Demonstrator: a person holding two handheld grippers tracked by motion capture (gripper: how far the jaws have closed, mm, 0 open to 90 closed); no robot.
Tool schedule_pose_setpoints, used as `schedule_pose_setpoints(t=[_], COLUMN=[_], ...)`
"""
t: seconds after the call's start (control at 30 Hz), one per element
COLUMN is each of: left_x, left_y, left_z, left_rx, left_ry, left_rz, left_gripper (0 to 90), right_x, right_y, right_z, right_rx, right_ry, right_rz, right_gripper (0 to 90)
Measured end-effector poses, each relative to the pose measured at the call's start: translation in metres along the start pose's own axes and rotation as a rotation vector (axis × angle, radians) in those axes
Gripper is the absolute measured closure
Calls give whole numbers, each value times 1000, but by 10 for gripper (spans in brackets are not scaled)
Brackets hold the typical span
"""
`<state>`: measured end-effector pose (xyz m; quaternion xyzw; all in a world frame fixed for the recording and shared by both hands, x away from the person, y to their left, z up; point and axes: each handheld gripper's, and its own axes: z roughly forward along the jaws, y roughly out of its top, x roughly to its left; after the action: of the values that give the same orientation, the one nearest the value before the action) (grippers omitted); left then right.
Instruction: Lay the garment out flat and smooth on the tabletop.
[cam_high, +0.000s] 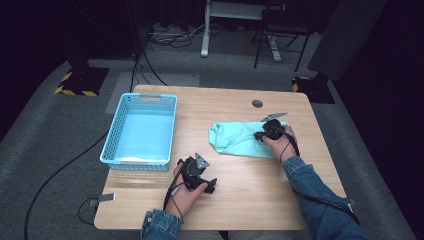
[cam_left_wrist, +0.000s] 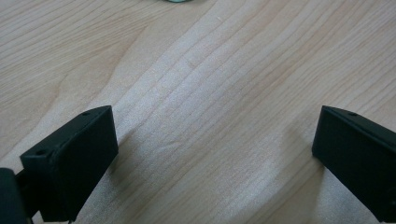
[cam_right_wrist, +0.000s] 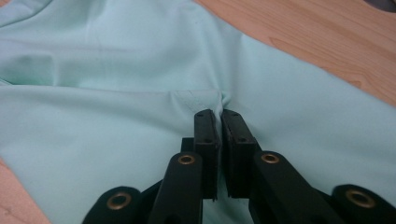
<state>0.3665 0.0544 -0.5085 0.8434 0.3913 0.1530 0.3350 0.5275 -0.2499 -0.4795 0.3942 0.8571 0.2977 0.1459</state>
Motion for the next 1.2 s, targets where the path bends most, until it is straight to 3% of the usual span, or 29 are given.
schedule_pose_setpoints(t=[0.43, 0.9, 1.13, 1.17, 1.2], left_x=[0, 0, -1, -1, -1], left_y=[0, 0, 0, 0, 0], left_z=[0, 0, 0, 0, 0], left_rx=[-1, -1, -1, -2, -2], left_ry=[0, -1, 1, -1, -1], left_rz=[-1, -1, -4, -8, -8], left_gripper=[1, 1, 1, 1, 1], right_x=[10, 38, 58, 62, 66], right_y=[1, -7, -24, -28, -32], right_z=[-32, -80, -97, -100, -103], right_rx=[-72, -137, -133, -123, -101], right_ry=[-10, 2, 27, 35, 49], right_rz=[-39, -128, -176, -183, -184], right_gripper=[868, 870, 869, 857, 784])
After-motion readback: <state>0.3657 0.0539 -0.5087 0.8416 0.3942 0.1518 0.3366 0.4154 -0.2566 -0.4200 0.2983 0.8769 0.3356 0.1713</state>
